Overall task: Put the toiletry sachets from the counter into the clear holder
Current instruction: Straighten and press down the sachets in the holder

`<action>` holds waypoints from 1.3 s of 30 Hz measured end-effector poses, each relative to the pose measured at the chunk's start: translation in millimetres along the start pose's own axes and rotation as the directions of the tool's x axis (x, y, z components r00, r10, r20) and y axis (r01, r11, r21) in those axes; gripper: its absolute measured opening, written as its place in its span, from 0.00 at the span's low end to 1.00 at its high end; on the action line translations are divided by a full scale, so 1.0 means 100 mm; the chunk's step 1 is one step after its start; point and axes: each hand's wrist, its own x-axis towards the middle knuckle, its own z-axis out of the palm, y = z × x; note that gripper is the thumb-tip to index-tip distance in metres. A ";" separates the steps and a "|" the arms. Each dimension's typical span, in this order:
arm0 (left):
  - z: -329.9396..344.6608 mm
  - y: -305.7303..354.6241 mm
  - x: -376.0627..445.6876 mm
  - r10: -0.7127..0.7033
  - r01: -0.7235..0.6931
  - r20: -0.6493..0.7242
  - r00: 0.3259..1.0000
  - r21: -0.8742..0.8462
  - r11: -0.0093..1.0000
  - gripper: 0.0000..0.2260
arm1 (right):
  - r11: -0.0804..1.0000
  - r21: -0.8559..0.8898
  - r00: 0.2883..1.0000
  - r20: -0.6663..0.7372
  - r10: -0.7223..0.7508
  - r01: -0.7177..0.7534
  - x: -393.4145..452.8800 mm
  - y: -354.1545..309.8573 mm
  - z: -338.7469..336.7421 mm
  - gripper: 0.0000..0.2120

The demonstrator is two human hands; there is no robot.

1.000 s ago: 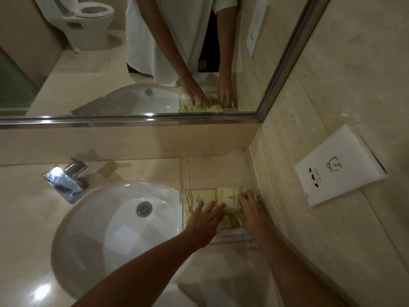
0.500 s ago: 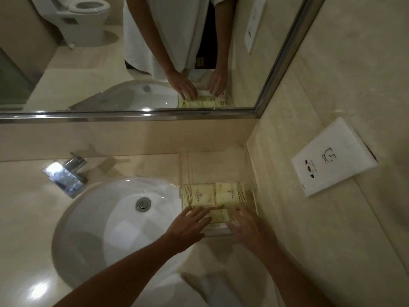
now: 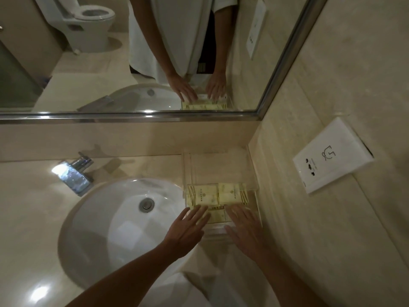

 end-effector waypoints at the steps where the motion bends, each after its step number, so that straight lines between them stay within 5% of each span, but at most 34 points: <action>1: -0.01 0.00 0.00 -0.038 0.038 0.000 0.999 0.007 0.999 0.26 | 1.000 0.004 1.000 0.012 0.013 -0.013 0.05 -0.04 -0.01 0.26; 7: 0.02 0.04 0.05 -0.172 0.176 0.093 0.981 -0.034 0.984 0.25 | 0.986 0.059 0.984 0.099 0.150 -0.156 0.20 -0.14 0.05 0.29; 16: 0.03 0.03 0.16 0.039 -0.041 0.063 0.997 0.027 0.999 0.24 | 0.990 0.020 0.987 0.081 0.139 -0.141 0.27 0.00 0.02 0.27; 20: 0.00 0.01 0.21 0.002 -0.003 0.071 0.997 0.019 1.000 0.28 | 0.987 -0.001 0.984 0.081 0.159 -0.159 0.24 0.05 0.05 0.27; 29: -0.01 -0.02 0.22 0.015 -0.016 0.100 0.995 0.011 1.000 0.25 | 0.879 0.353 0.936 -0.021 0.351 -0.322 0.44 0.18 -0.05 0.20; 34: -0.04 0.00 0.19 0.029 -0.028 0.079 0.996 -0.008 1.000 0.30 | 0.922 0.253 0.950 -0.039 0.311 -0.292 0.41 0.19 -0.05 0.21; 36: -0.01 0.01 0.11 0.062 -0.062 0.064 0.996 -0.006 0.998 0.32 | 0.988 0.042 0.985 -0.083 0.152 -0.149 0.24 0.14 -0.03 0.24; 39: 0.09 -0.01 -0.05 0.074 -0.073 0.067 0.995 -0.014 0.997 0.30 | 0.993 -0.072 0.994 0.061 -0.093 0.097 -0.10 0.05 0.06 0.31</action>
